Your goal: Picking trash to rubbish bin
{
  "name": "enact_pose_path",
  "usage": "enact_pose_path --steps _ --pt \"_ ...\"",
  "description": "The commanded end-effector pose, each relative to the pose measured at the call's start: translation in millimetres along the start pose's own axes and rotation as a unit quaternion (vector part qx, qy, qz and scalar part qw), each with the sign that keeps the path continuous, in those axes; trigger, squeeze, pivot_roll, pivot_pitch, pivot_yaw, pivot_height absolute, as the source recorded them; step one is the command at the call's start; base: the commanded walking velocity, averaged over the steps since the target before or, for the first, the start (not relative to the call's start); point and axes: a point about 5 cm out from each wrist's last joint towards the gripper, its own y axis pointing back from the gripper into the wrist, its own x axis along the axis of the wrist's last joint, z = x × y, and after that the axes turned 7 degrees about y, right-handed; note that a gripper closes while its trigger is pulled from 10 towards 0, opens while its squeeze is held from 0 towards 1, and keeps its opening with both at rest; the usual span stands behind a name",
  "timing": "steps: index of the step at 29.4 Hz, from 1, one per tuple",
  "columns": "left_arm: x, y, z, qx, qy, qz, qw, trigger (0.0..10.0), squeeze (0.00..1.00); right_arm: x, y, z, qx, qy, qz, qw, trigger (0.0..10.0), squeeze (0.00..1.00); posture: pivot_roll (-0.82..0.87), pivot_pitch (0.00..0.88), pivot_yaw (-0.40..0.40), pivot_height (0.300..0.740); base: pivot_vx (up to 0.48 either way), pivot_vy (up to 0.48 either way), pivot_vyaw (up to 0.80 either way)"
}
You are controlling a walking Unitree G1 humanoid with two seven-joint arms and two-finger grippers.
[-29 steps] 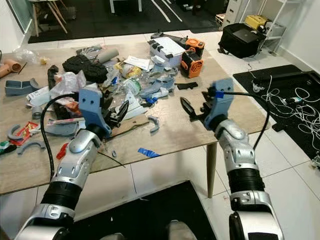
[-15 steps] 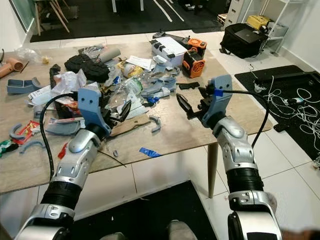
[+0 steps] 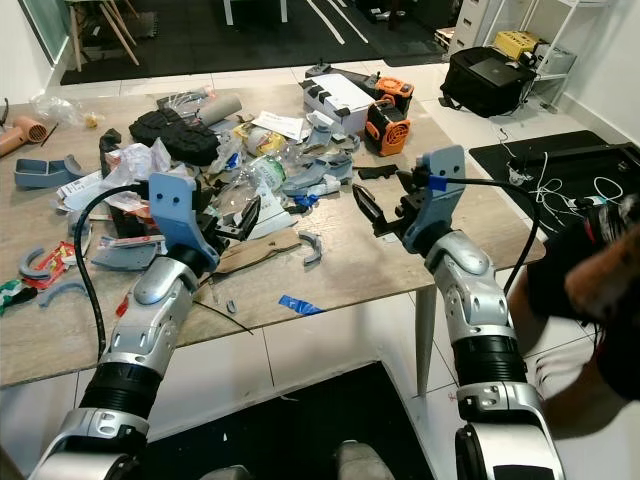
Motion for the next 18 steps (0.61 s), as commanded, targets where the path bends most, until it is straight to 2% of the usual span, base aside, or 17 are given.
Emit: enact_pose_path --steps 1,5,18 --pt "0 0.3 -0.6 -0.004 -0.010 -0.005 1.000 10.0 0.00 -3 -1.7 -14.0 0.021 -0.010 0.001 1.000 10.0 0.00 -0.06 0.000 -0.031 0.740 0.000 0.000 0.00" --pt "-1 0.8 0.7 -0.010 -0.011 -0.008 1.000 10.0 0.00 -6 -3.1 -26.1 0.034 -0.015 0.002 0.999 10.0 0.00 -0.07 0.000 -0.026 0.740 0.000 0.000 0.00" --pt "-2 2.4 1.2 -0.016 -0.016 -0.014 1.000 10.0 0.00 -9 -2.3 -27.7 0.032 -0.020 -0.003 0.999 10.0 0.00 -0.07 0.000 -0.013 0.740 0.000 0.000 0.00"
